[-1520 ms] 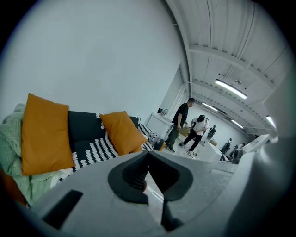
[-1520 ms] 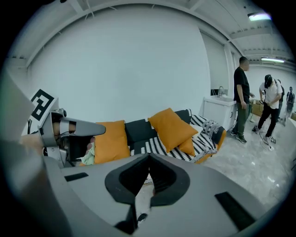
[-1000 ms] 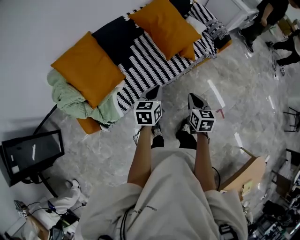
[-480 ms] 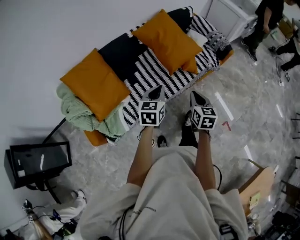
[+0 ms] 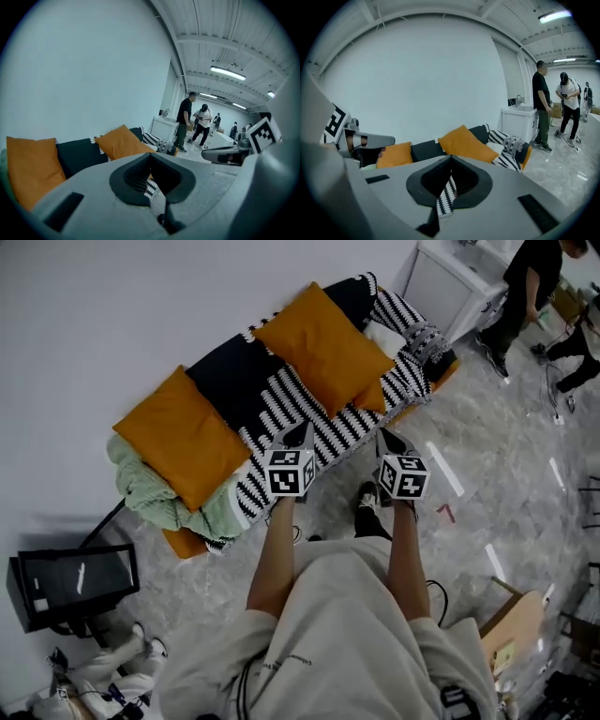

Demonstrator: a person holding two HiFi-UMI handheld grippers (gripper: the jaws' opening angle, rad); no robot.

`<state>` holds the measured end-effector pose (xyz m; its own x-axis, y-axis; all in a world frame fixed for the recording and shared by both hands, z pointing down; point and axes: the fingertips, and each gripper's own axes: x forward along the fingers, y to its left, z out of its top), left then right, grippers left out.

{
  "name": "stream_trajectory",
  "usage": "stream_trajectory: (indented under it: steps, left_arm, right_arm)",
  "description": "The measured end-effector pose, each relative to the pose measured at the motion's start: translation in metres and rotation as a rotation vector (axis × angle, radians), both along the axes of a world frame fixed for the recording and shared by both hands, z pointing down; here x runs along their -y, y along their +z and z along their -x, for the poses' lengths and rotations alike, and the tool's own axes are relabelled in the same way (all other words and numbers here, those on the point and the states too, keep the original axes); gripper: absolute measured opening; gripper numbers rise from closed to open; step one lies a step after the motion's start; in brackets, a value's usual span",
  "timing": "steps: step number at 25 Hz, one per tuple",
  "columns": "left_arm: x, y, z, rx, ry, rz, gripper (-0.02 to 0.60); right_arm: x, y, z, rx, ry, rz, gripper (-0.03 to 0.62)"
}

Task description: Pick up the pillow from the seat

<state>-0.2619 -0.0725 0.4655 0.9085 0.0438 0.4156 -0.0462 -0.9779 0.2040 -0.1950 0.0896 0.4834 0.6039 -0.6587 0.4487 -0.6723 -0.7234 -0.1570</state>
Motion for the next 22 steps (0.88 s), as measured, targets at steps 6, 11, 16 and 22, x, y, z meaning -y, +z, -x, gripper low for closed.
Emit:
stream_trajectory:
  steps: [6, 11, 16, 22]
  left_arm:
    - [0.032, -0.033, -0.052, -0.021, -0.033, -0.077, 0.009]
    - [0.036, -0.026, -0.084, 0.02, -0.076, -0.076, 0.009]
    - [0.015, 0.002, -0.113, 0.085, -0.088, -0.046, 0.009]
    - [-0.008, 0.024, -0.138, 0.171, -0.094, -0.085, 0.009]
  right_arm:
    - [0.026, -0.023, -0.067, -0.013, -0.016, -0.048, 0.006]
    - [0.037, -0.017, -0.1, -0.011, -0.083, 0.022, 0.007]
    - [0.019, 0.014, -0.128, 0.059, -0.095, 0.048, 0.008]
    - [-0.026, 0.045, -0.173, 0.157, -0.028, 0.02, 0.008]
